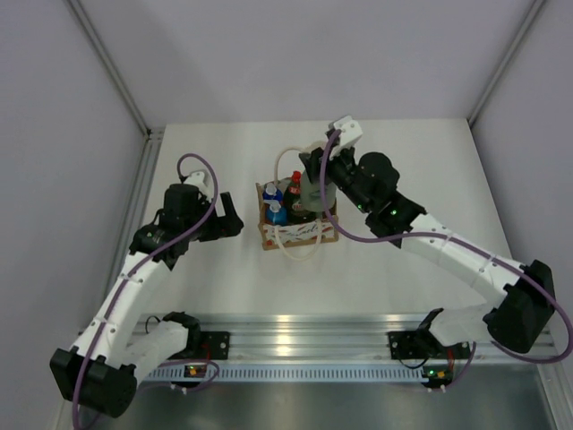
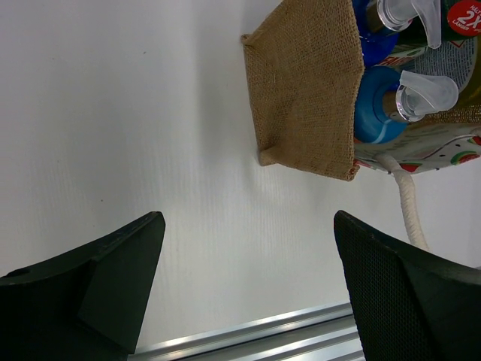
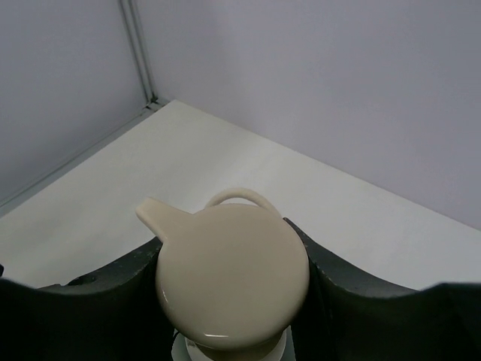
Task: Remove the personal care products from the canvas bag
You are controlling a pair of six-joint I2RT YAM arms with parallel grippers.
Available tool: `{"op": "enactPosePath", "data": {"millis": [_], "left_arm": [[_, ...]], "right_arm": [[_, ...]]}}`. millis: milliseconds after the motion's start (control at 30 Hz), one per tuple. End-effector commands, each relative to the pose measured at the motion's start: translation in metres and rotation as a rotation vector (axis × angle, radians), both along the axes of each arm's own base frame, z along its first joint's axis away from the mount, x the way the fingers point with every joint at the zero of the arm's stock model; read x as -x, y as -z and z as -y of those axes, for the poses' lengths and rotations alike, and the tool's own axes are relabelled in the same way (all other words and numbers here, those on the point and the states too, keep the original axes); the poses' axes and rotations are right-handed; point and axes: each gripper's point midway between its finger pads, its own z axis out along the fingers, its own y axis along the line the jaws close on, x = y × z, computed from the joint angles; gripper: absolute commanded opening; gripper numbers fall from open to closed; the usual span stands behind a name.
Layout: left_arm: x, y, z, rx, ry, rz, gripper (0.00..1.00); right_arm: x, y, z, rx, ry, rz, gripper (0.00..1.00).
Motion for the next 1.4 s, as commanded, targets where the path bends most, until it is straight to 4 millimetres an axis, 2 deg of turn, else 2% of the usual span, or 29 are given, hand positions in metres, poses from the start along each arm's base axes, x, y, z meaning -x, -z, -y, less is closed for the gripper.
{"op": "enactPosePath", "data": {"millis": [0, 67, 267, 500, 700, 767, 833, 867, 900, 967, 1067, 1100, 1267, 1300, 1367], "left_arm": [[-0.002, -0.006, -0.002, -0.011, 0.001, 0.042, 0.98], [-0.001, -0.006, -0.002, -0.01, 0.001, 0.043, 0.98], [-0.002, -0.006, -0.003, -0.012, -0.001, 0.044, 0.98], [-0.001, -0.006, -0.003, -0.011, -0.002, 0.042, 0.98], [-0.002, -0.005, -0.003, -0.013, -0.003, 0.039, 0.98], [-0.002, -0.005, -0.003, -0.013, -0.003, 0.039, 0.98], [-0.002, -0.005, -0.003, -0.015, 0.0, 0.04, 0.98], [-0.002, -0.005, -0.003, -0.013, -0.001, 0.04, 0.98], [-0.002, -0.005, -0.002, -0.013, 0.0, 0.039, 0.98], [-0.002, -0.005, -0.003, -0.014, -0.002, 0.04, 0.98], [-0.002, -0.005, -0.002, -0.013, 0.0, 0.039, 0.98], [-0.002, -0.005, -0.002, -0.013, 0.0, 0.039, 0.98], [-0.001, -0.006, -0.001, -0.008, 0.005, 0.041, 0.98], [-0.001, -0.006, -0.001, -0.008, 0.005, 0.041, 0.98], [-0.001, -0.006, -0.002, -0.008, 0.006, 0.045, 0.98]], "right_arm": [[0.011, -0.117, 0.045, -0.204, 0.067, 0.205, 0.0], [0.009, -0.124, 0.059, -0.213, 0.096, 0.213, 0.0], [0.0, -0.121, 0.092, -0.196, 0.173, 0.205, 0.0], [-0.02, -0.099, 0.138, -0.209, 0.272, 0.192, 0.0], [-0.037, -0.075, 0.162, -0.184, 0.329, 0.184, 0.0], [-0.04, -0.073, 0.167, -0.189, 0.338, 0.199, 0.0], [-0.046, -0.06, 0.173, -0.179, 0.347, 0.195, 0.0], [-0.046, -0.064, 0.175, -0.189, 0.345, 0.219, 0.0], [-0.05, -0.054, 0.179, -0.178, 0.35, 0.211, 0.0], [-0.055, -0.047, 0.181, -0.175, 0.349, 0.216, 0.0], [-0.06, -0.032, 0.181, -0.166, 0.318, 0.244, 0.0], [-0.06, -0.037, 0.178, -0.166, 0.289, 0.277, 0.0], [-0.085, -0.019, 0.178, -0.131, 0.27, 0.247, 0.0], [-0.092, -0.01, 0.176, -0.12, 0.256, 0.233, 0.0], [-0.098, -0.007, 0.175, -0.114, 0.245, 0.235, 0.0]]}}
